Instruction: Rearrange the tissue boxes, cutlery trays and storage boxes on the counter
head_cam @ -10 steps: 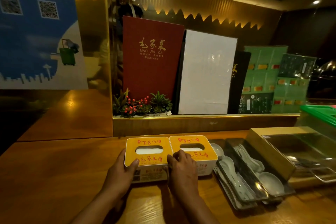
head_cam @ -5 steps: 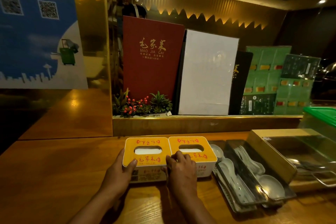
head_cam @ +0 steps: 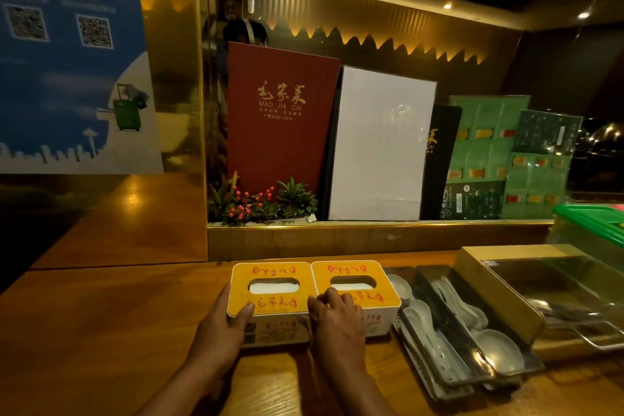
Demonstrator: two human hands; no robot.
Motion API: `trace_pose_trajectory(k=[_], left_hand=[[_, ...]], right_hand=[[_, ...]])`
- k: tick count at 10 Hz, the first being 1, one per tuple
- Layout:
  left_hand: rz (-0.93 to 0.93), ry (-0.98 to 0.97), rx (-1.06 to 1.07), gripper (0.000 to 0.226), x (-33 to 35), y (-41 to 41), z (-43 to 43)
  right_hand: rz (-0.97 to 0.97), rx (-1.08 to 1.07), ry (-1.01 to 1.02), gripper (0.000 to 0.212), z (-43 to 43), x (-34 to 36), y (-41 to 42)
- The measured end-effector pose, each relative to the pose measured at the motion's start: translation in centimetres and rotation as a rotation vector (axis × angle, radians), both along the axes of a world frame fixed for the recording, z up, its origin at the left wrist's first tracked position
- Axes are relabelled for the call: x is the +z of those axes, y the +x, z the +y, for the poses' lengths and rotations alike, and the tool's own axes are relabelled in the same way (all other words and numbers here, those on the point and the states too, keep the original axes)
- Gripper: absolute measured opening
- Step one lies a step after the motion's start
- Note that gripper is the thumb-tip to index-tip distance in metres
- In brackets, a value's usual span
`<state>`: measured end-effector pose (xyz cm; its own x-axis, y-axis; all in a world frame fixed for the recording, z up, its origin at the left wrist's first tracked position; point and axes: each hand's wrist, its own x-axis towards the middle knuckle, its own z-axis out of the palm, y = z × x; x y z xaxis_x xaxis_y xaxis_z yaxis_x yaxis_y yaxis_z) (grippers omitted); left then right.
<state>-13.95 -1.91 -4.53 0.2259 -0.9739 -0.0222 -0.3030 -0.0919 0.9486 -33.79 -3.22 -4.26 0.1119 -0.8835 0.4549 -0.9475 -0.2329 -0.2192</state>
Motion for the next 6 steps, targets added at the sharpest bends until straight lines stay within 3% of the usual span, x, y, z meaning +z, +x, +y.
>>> trace_pose_trajectory(k=[1, 3, 4, 5, 6], left_hand=[[-0.011, -0.01, -0.009, 0.057, -0.2, 0.0, 0.0], [-0.028, -0.05, -0.023, 0.052, -0.2, 0.2, -0.3], [-0.083, -0.087, -0.013, 0.047, 0.3, 0.6, -0.3], [-0.307, -0.172, 0.039, 0.058, 1.0, 0.8, -0.5], [-0.421, -0.286, -0.008, 0.066, 2.5, -0.5, -0.9]], right_hand=[[0.013, 0.012, 0.042, 0.054, 0.0, -0.4, -0.2], [0.043, 0.046, -0.03, 0.045, 0.2, -0.3, -0.4], [-0.008, 0.127, 0.095, 0.058, 1.4, 0.6, -1.3], [-0.134, 0.075, 0.138, 0.062, 3.4, 1.5, -3.8], [-0.212, -0.002, 0.2, 0.05, 5.7, 2.9, -6.7]])
